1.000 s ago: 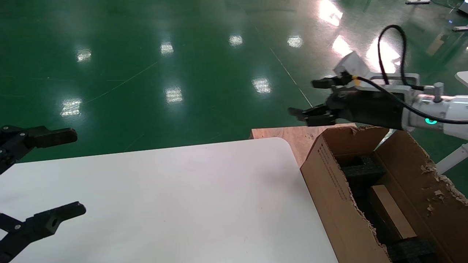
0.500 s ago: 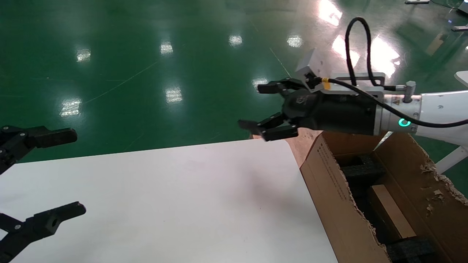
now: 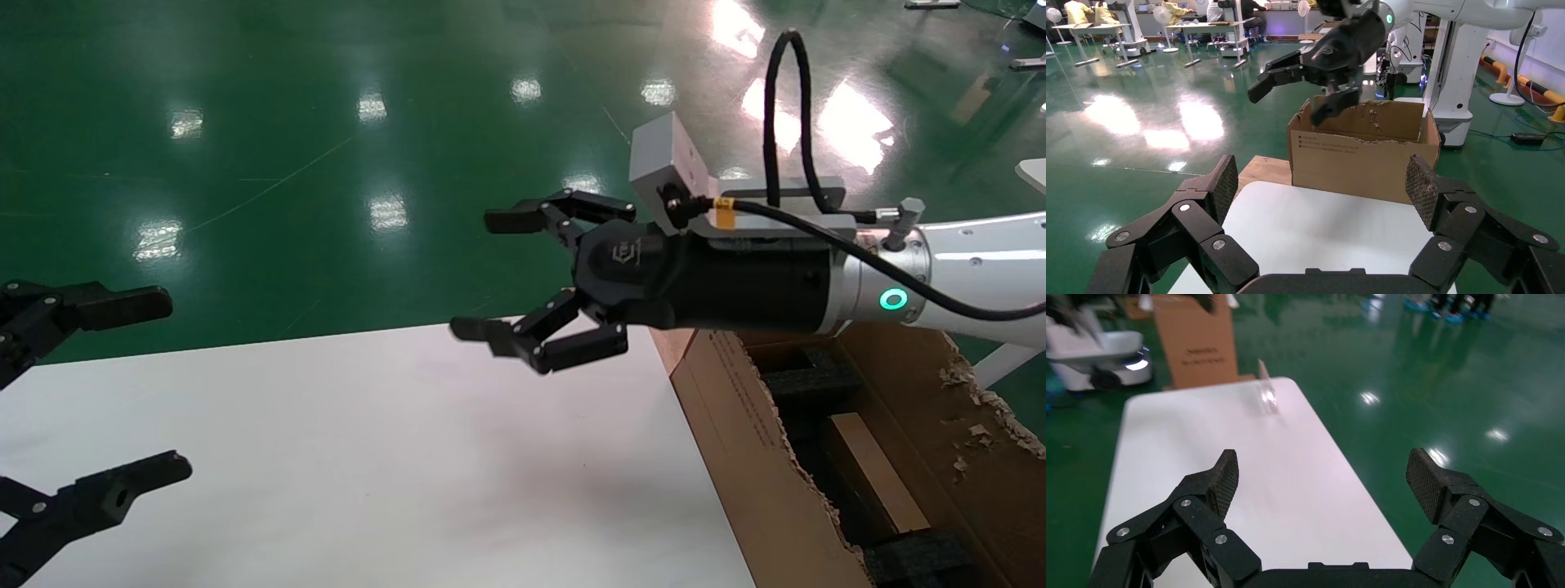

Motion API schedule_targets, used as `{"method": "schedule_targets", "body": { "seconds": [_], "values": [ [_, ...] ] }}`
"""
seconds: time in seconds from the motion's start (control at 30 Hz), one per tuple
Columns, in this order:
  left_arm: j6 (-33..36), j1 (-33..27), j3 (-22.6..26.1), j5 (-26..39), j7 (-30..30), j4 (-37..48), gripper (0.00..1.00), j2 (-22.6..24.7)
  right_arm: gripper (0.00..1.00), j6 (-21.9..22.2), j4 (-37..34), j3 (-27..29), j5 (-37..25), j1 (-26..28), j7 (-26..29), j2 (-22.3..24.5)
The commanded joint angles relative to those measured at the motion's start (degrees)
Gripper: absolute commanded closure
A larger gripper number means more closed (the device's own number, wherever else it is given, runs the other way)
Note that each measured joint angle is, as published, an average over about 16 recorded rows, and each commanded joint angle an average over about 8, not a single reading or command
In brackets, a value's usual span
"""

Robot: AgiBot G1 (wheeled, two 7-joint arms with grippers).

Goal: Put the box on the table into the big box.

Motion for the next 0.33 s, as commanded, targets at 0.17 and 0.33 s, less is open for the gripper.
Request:
{"method": "schedule_targets", "body": {
  "seconds": [0.17,0.33],
  "values": [
    [0.0,0.0,0.0,0.0,0.0,0.0,0.00,0.0,0.00,-5.7,0.7,9.5,-1.2,-5.5,0.8,-2.1],
    [0.0,0.0,0.0,0.0,0.0,0.0,0.00,0.0,0.00,-9.0,1.1,15.0,-1.9,-8.7,1.2,-3.4]
  ]
}}
